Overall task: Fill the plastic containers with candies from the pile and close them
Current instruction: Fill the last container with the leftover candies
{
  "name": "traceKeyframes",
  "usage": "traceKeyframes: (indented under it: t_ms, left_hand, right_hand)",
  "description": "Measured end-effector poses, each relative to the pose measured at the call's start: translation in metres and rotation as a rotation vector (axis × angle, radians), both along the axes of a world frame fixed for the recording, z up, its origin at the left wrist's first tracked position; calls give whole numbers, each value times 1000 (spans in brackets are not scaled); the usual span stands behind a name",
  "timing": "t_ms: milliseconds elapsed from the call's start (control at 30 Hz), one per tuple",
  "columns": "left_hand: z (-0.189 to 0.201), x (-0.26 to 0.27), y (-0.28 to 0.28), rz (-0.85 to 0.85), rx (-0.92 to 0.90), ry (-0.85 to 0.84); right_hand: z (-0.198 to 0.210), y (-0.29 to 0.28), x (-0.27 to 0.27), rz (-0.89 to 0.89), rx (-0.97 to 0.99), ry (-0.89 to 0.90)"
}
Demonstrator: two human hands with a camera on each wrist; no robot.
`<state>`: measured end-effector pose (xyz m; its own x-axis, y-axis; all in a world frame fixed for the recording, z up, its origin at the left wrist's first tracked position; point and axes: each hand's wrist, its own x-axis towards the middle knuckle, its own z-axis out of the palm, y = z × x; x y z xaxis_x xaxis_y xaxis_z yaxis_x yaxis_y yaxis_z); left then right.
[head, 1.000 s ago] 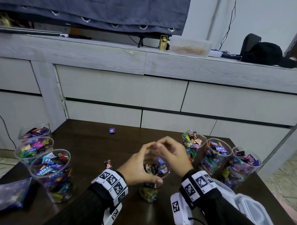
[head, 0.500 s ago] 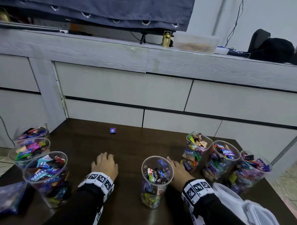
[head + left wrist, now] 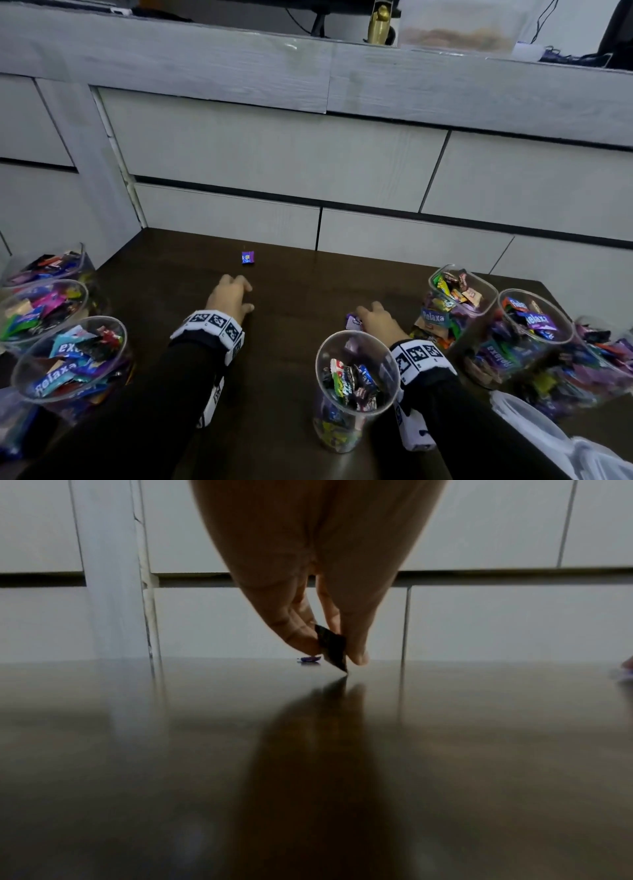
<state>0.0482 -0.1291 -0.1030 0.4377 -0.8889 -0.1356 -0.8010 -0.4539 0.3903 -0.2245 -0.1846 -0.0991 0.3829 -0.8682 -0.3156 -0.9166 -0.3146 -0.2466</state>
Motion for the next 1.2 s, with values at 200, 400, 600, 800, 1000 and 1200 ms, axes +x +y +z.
traceKeyframes:
  t_ms: [200,400,600,800,1000,1200]
  left_hand:
    - [-13,34,-43,79,84,-32]
    - [-22,55,-77,-180,194,-330]
    - [-13,61,-78,-399,311,-196]
    - [-14,39,-53,-288,274,-232]
    - [-15,2,-12,-238,293,-255]
    - [-12,-20,19,-248,199,-282]
  right_hand:
    - [-1,-23,7,69,-161,-7]
    - [-2,-39,12,114,-200,-16]
    - [-3,-44,13,167,-97,-105]
    - [-3,-25,10,143,-3,-143]
    - [1,6,12,221,132,-66]
    - [-11,33,-9,149,7,-55]
